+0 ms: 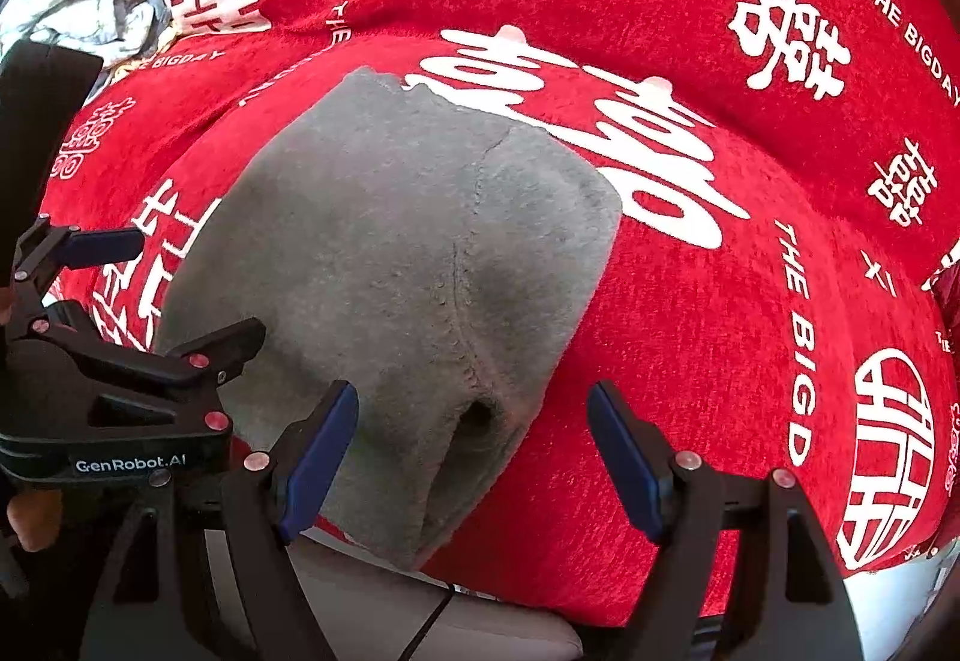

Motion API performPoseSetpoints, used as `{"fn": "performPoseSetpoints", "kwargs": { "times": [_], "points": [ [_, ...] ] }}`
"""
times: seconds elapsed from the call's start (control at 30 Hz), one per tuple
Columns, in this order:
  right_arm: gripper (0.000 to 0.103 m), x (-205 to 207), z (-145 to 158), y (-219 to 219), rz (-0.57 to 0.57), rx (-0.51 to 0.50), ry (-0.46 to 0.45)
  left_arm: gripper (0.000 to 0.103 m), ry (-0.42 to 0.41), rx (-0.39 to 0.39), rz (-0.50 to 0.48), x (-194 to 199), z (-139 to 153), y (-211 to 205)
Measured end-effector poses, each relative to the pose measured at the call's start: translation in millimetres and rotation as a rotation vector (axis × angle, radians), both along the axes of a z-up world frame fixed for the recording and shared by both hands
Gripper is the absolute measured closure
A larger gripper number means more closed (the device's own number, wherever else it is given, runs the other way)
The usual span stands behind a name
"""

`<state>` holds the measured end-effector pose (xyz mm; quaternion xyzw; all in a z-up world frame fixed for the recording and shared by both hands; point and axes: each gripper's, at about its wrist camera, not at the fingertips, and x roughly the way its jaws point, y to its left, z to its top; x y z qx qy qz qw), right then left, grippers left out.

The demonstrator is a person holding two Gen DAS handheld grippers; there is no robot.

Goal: Fold small clothes

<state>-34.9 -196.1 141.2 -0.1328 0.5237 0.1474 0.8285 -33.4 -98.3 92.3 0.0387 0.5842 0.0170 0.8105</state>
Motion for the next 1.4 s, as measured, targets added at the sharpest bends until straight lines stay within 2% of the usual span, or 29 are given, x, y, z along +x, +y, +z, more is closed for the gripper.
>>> {"fn": "performPoseSetpoints", "kwargs": {
  "times": [1.4],
  "points": [
    [0.022,-1.3,1.1,2.4,0.006,-0.013,-0.002,0.0,0.017,-0.014,-0.006,0.5,-3.1,-0.4]
  ]
}}
